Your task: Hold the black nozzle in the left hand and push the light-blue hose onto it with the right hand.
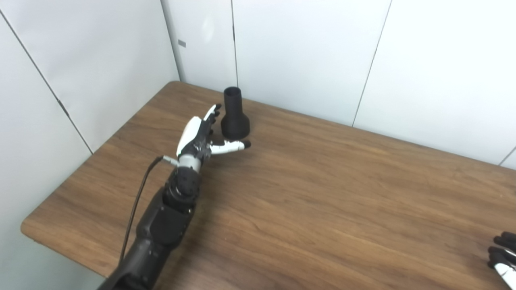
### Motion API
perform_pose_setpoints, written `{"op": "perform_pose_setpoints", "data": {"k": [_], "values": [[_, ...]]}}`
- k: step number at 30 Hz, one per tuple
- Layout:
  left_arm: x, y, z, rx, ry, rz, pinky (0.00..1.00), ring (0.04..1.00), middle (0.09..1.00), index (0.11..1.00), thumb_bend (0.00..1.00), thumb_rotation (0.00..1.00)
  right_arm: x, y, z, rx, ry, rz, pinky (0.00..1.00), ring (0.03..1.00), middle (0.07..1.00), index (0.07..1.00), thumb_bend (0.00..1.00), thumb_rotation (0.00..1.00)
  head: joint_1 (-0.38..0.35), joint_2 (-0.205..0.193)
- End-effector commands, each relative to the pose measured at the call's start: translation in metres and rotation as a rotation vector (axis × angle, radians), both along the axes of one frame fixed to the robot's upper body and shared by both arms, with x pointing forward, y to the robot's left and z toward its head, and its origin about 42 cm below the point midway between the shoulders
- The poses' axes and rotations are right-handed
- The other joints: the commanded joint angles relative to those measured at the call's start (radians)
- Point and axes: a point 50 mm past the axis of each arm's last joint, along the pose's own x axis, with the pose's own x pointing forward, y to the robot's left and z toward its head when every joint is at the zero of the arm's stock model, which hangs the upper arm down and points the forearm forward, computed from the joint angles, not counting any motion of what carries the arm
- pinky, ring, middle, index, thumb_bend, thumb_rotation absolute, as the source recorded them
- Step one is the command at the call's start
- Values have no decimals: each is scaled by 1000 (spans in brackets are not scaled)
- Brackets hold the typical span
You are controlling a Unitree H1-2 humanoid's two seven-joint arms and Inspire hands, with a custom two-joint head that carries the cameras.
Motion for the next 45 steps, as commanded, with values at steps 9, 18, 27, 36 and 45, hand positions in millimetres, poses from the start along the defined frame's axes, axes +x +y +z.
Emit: {"op": "perform_pose_setpoints", "data": {"k": [9,18,27,36,45], "values": [[17,12,7,16,17,-28,849,905,919,957,1000,324,3,-8,13,-25,-42,-6,536,645,668,631,233,47,-3,1],[33,18,10,82,104,-40,837,902,928,957,1000,269,0,-8,13,-26,-48,-1,525,635,663,625,248,68,-12,3],[44,18,-4,130,199,-61,765,862,917,936,1000,209,-2,-8,13,-32,-41,-5,520,627,654,619,273,135,-21,4],[53,23,-13,231,274,-56,728,847,908,918,1000,165,-4,-9,13,-32,-40,-4,507,617,652,615,292,172,-25,7],[56,24,-24,341,306,-52,758,860,872,898,1000,144,-6,-11,13,-37,-25,-9,531,630,655,623,283,129,-29,10]]}}
